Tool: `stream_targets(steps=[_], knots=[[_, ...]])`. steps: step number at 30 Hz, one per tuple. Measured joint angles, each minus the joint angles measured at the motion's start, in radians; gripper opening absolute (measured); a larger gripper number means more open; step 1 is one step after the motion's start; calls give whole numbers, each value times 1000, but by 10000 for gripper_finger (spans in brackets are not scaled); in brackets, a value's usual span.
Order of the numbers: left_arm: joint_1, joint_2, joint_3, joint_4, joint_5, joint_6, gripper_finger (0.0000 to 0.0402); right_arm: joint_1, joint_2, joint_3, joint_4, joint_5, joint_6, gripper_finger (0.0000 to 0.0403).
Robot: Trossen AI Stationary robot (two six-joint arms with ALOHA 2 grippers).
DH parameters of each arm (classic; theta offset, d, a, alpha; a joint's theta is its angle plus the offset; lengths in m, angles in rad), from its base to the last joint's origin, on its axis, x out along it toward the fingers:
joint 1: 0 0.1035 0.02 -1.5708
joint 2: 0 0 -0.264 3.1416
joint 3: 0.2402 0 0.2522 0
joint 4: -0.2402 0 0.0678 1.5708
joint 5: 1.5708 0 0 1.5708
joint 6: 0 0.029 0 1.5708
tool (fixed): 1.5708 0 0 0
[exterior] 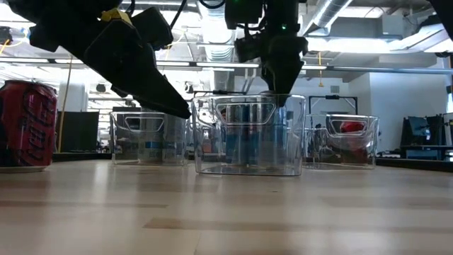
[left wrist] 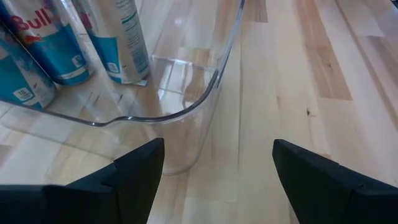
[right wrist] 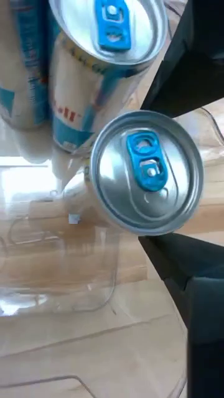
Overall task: Sort soda cans
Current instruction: Put the blue soda can into the middle transparent bin
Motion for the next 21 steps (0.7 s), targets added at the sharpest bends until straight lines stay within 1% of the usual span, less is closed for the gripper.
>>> stream_targets(steps=[5,9,12,16,18,21], knots=[[-11,-1,0,3,2,9,297,-1,0,0,-38,0,25,342],[-35,-51,0,-3,-7,52,297,-1,-4,0,-59,-1,50,363],[-67,-143,1,-107,-67,82,297,-1,-21,0,-97,-21,63,371],[-109,-285,1,-245,-170,85,297,-1,-85,0,-111,-21,107,371],[-122,-342,1,-276,-182,73,297,-1,-136,0,-111,-21,138,370],[-142,-387,1,-293,-184,34,297,14,-232,0,-135,-20,222,369]])
